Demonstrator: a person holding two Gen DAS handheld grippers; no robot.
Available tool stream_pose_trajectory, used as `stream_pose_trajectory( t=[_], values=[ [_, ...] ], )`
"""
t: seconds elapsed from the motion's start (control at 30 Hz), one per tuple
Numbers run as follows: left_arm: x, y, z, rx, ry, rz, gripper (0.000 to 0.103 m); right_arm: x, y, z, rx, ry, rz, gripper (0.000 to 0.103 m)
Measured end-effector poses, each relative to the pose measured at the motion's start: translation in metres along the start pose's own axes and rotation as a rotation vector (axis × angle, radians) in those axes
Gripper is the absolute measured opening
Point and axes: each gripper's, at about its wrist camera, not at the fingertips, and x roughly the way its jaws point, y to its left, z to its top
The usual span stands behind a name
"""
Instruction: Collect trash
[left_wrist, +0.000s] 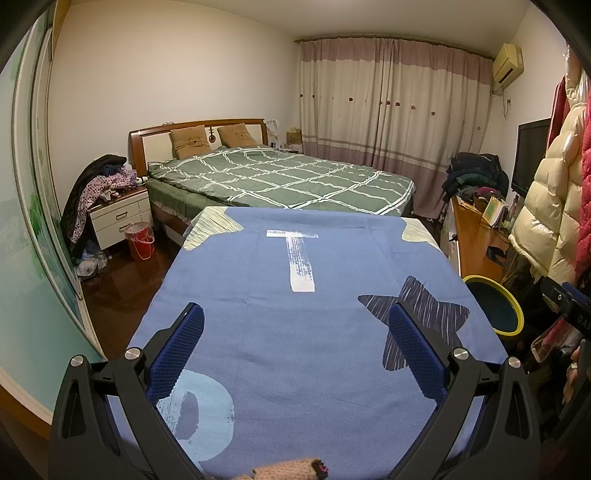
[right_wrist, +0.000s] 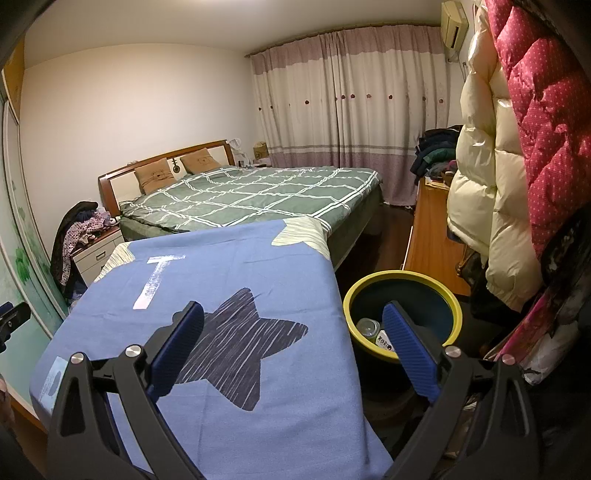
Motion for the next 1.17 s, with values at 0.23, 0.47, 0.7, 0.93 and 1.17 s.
stream_pose_trajectory(
  t=[0.23, 0.47, 0.7, 0.93, 1.17],
  values=[
    [0.001, 0.001, -0.002, -0.005, 0.002, -0.005, 0.098, 0.001, 0.000, -0.001, 0.000, 0.001, 0.001, 0.093],
    [0.002, 0.002, -0.006, -0.005, 0.002, -0.005, 0.098, 0.002, 0.000, -0.002, 0.000, 0.004, 0.001, 0.093],
    [0.005, 0.004, -0.008, -0.012, 0.024, -0.013, 0.098, 0.002, 0.000, -0.002, 0.000, 0.005, 0.002, 0.093],
    [0.018, 0.005, -0.005, -0.019, 0.054, -0.072, 0.098, 0.012, -0.001, -0.002, 0.003, 0.020, 0.013, 0.094],
    [0.117, 0.036, 0.005, -0.038, 0.170, 0.022, 0.098, 0.077, 0.014, 0.010, 0.009, 0.110, 0.093, 0.097]
  ],
)
